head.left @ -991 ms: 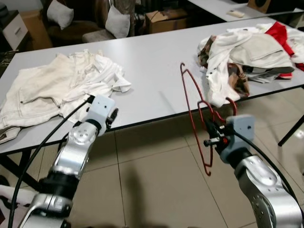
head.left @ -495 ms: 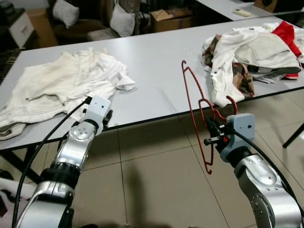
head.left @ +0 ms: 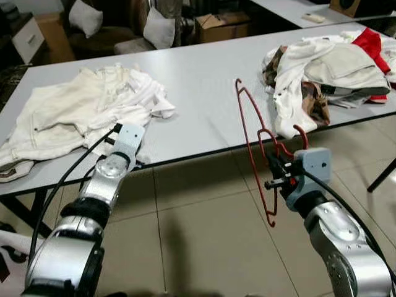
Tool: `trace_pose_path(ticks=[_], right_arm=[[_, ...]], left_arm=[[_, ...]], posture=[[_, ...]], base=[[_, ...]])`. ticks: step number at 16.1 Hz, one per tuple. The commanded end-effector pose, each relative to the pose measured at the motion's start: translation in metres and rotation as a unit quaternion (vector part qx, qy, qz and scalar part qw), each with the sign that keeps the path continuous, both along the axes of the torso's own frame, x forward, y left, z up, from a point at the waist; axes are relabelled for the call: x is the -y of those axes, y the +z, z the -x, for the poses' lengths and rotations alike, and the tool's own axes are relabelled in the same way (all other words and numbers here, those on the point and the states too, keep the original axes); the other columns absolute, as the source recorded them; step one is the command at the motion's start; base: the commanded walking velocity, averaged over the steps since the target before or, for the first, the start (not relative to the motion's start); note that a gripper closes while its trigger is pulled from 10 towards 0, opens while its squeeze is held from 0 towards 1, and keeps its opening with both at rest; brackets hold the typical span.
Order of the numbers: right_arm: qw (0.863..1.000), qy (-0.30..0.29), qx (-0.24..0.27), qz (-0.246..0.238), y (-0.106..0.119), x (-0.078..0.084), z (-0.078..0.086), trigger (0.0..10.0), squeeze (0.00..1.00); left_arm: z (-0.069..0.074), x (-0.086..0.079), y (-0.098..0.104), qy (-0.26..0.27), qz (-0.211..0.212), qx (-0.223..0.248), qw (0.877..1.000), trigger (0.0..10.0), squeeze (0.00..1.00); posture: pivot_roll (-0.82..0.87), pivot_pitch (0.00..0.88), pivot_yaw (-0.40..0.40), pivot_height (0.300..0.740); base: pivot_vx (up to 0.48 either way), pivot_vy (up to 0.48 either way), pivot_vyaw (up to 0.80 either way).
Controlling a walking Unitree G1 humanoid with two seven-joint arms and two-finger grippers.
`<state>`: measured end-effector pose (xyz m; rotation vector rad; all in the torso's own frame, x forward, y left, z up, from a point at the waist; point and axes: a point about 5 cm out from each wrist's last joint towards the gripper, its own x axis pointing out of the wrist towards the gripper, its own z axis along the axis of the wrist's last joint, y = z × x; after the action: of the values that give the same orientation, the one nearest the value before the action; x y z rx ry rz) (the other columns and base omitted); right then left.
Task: Hang hanger
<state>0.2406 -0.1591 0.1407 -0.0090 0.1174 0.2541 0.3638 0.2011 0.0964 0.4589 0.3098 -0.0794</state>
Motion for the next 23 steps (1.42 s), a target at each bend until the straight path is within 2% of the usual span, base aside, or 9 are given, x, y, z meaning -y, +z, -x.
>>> trace_pose_path(ticks=[1,5,8,11,14,16,17,19,23], right_arm=[[1.000,0.002,0.012,0.007,0.006,0.000,-0.001,10.0,0.00],[1.000,0.006,0.013,0.011,0.007,0.000,-0.004,10.0,0.00],[1.000,0.011,0.015,0.013,0.007,-0.002,-0.006,10.0,0.00],[1.000,0.006,0.016,0.015,0.008,0.000,-0.005,10.0,0.00],[1.000,-0.006,0.015,0.009,0.007,0.003,-0.003,10.0,0.00],[1.000,-0.010,0.015,0.007,0.006,0.004,-0.002,10.0,0.00],[1.000,-0.011,0.018,0.005,0.007,0.003,-0.001,10.0,0.00],[1.000,-0.010,0.025,-0.002,0.008,0.002,-0.002,10.0,0.00],[1.000,-0.018,0.021,-0.016,0.005,0.002,-0.005,10.0,0.00]], left_arm=[[-0.003,-0.001,0.003,0.008,-0.009,0.005,1.000,0.0,0.00],[-0.005,0.001,0.002,0.010,-0.003,0.007,1.000,0.0,0.00],[-0.005,0.005,0.001,-0.006,0.020,0.007,1.000,0.0,0.00],[-0.007,0.007,0.007,-0.002,0.060,0.032,0.998,0.0,0.00],[-0.004,0.002,0.026,-0.021,0.167,0.113,0.979,0.0,0.00],[0.007,0.007,0.038,-0.073,0.194,0.152,0.966,0.0,0.00],[0.021,0.018,0.043,-0.112,0.206,0.149,0.961,10.0,0.00],[0.038,0.031,0.047,-0.153,0.213,0.164,0.951,10.0,0.00],[0.050,0.043,0.041,-0.151,0.228,0.165,0.948,10.0,0.00]], posture=[[-0.20,0.000,0.064,0.740],[-0.20,0.000,0.054,0.740],[-0.20,0.000,0.052,0.740],[-0.21,0.000,0.062,0.740],[-0.22,0.000,0.074,0.740],[-0.21,0.000,0.075,0.740],[-0.20,0.000,0.072,0.740],[-0.18,0.000,0.067,0.740],[-0.16,0.000,0.065,0.740]], base=[[0.000,0.000,0.00],[0.000,0.000,0.00],[0.000,0.000,0.00],[0.000,0.000,0.00],[0.000,0.000,0.00],[0.000,0.000,0.00],[0.000,0.000,0.00],[0.000,0.000,0.00],[0.000,0.360,0.00]])
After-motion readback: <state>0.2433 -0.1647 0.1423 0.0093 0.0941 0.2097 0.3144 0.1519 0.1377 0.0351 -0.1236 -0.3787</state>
